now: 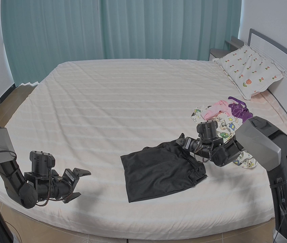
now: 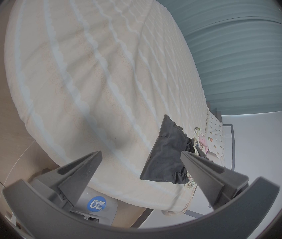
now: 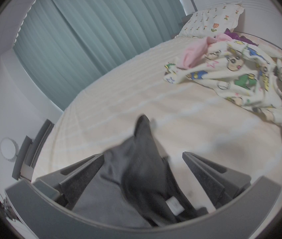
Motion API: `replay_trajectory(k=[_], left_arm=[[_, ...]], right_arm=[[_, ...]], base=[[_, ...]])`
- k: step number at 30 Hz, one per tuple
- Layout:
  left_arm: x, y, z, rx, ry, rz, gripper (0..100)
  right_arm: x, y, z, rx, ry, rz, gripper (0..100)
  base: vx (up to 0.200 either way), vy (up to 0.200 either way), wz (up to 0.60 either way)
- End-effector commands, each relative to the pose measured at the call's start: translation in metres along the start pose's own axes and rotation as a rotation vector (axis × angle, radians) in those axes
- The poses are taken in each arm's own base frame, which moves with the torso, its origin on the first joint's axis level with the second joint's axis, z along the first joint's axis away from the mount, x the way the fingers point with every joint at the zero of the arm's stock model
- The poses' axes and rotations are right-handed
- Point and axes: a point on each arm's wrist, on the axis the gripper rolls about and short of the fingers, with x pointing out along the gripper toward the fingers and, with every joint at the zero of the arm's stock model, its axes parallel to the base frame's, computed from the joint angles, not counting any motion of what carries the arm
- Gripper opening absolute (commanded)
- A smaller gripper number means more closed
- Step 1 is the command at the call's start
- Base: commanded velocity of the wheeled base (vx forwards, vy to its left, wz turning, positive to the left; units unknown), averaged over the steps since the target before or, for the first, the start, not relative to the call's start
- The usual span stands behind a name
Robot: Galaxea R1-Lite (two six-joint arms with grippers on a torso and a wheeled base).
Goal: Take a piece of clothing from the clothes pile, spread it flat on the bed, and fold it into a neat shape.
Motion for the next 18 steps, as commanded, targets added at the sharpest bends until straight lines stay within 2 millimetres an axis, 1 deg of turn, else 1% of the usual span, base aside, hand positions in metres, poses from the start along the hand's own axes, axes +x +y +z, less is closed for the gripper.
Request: replay_trajectory(k=[1, 5, 6, 7, 9, 12, 13, 15, 16, 18], left_arm=[[0.000, 0.000, 0.000, 0.000, 0.001, 0.000, 100], [0.000, 0.000, 0.000, 0.001, 0.003, -0.001, 100], [0.000, 0.000, 0.000, 0.001, 0.003, -0.001, 100], [0.000, 0.000, 0.000, 0.000, 0.002, 0.000, 100], [0.000, 0.000, -0.001, 0.000, 0.004, 0.001, 100], [0.000, 0.000, 0.000, 0.000, 0.002, 0.000, 100], [0.000, 0.000, -0.001, 0.000, 0.004, 0.001, 100], [0.000, 0.000, 0.000, 0.000, 0.002, 0.000, 100], [0.000, 0.000, 0.000, 0.000, 0.002, 0.000, 100], [0.000, 0.000, 0.000, 0.002, 0.003, -0.001, 100]], right_arm=[[-0.072, -0.009, 0.000, -0.080, 0.075, 0.002, 100], [-0.089, -0.026, -0.027, -0.169, 0.136, -0.018, 100], [-0.089, -0.026, -0.027, -0.169, 0.136, -0.018, 100], [-0.095, -0.035, -0.038, -0.226, 0.163, -0.036, 100], [-0.102, -0.044, -0.048, -0.262, 0.184, -0.051, 100], [-0.110, -0.056, -0.052, -0.262, 0.197, -0.076, 100], [-0.110, -0.057, -0.053, -0.261, 0.198, -0.077, 100], [-0.118, -0.068, -0.053, -0.264, 0.215, -0.105, 100], [-0.118, -0.068, -0.053, -0.264, 0.215, -0.105, 100], [-0.123, -0.088, -0.052, -0.288, 0.233, -0.149, 100]], base=[[0.000, 0.000, 0.00], [0.000, 0.000, 0.00], [0.000, 0.000, 0.00], [0.000, 0.000, 0.00], [0.000, 0.000, 0.00], [0.000, 0.000, 0.00], [0.000, 0.000, 0.00], [0.000, 0.000, 0.00], [0.000, 0.000, 0.00], [0.000, 0.000, 0.00]])
